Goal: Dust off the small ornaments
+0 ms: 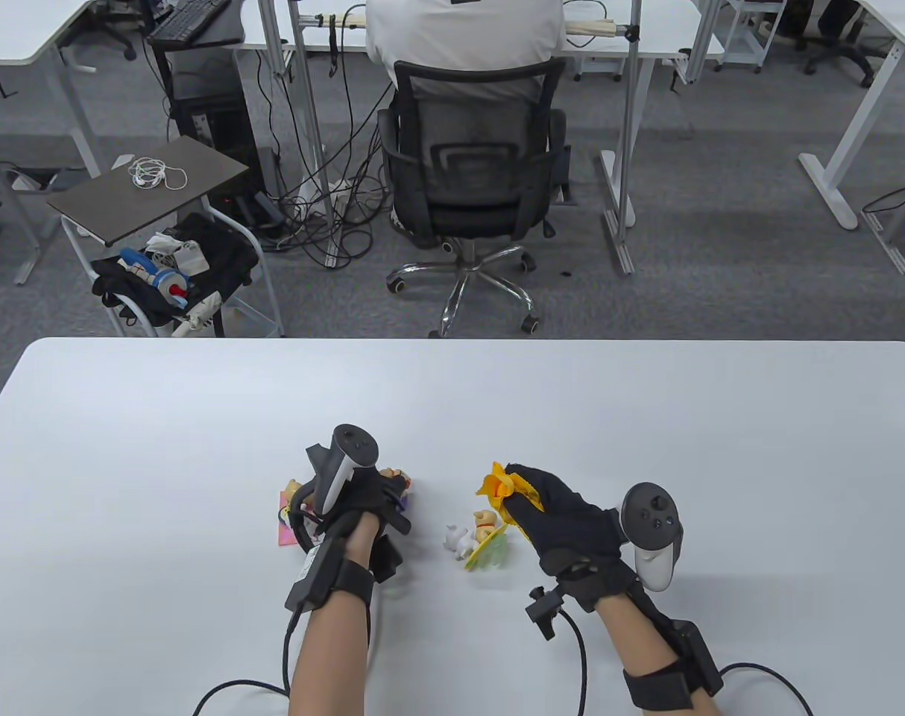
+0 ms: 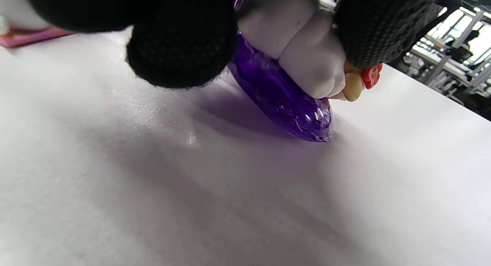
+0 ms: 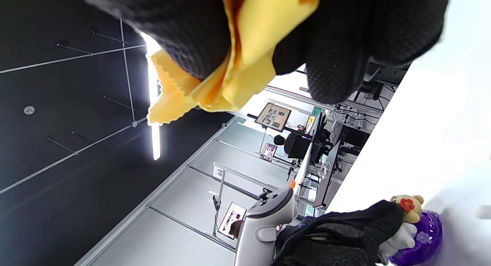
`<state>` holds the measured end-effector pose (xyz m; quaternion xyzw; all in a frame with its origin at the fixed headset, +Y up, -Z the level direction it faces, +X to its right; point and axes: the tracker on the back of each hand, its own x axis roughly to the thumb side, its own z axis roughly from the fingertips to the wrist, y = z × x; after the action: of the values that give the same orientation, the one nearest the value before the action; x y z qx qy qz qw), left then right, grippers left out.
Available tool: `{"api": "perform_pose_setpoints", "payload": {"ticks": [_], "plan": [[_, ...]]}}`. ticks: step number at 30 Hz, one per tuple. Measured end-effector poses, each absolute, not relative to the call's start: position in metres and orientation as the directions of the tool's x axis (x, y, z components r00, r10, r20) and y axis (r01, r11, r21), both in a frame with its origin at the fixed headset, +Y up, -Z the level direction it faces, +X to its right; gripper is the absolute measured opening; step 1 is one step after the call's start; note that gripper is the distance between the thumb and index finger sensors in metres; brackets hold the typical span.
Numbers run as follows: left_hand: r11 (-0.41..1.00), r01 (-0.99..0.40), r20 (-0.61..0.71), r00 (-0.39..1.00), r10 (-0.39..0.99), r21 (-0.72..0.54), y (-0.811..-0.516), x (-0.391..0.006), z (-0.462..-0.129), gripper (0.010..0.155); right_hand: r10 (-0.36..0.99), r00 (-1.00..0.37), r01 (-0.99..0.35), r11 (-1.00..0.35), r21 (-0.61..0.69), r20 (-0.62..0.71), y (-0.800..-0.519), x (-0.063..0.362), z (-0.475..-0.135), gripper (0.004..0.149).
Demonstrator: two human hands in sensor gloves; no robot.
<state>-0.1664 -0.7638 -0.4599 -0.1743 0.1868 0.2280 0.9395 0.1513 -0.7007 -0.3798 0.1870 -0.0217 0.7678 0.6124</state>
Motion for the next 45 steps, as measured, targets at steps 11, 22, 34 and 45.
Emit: {"api": "perform_pose_setpoints", "payload": {"ticks": [11, 22, 34, 45], "plan": [[0.842, -0.516, -0.402, 0.812, 0.423, -0.157, -0.754, -0.165, -0.443, 0.07, 0.913, -0.217, -0.933, -0.298, 0.202, 0.345, -0.696, 0.147, -0.375, 0.05], [0.812, -0.579, -0.323, 0.756, 0.569, 0.075, -0.691, -0.203, -0.407, 0.061, 0.915, -0.227, -0.925, -0.309, 0.219, 0.333, -0.699, 0.146, -0.377, 0.049], [0.899, -0.415, -0.54, 0.793, 0.282, -0.141, -0.759, -0.237, -0.413, 0.09, 0.912, -0.246, -0.912, -0.332, 0.239, 0.329, -0.703, 0.142, -0.379, 0.05], [0.945, -0.249, -0.508, 0.854, 0.11, -0.213, -0.778, -0.229, -0.426, 0.065, 0.911, -0.253, -0.911, -0.338, 0.237, 0.326, -0.703, 0.143, -0.378, 0.049]]}}
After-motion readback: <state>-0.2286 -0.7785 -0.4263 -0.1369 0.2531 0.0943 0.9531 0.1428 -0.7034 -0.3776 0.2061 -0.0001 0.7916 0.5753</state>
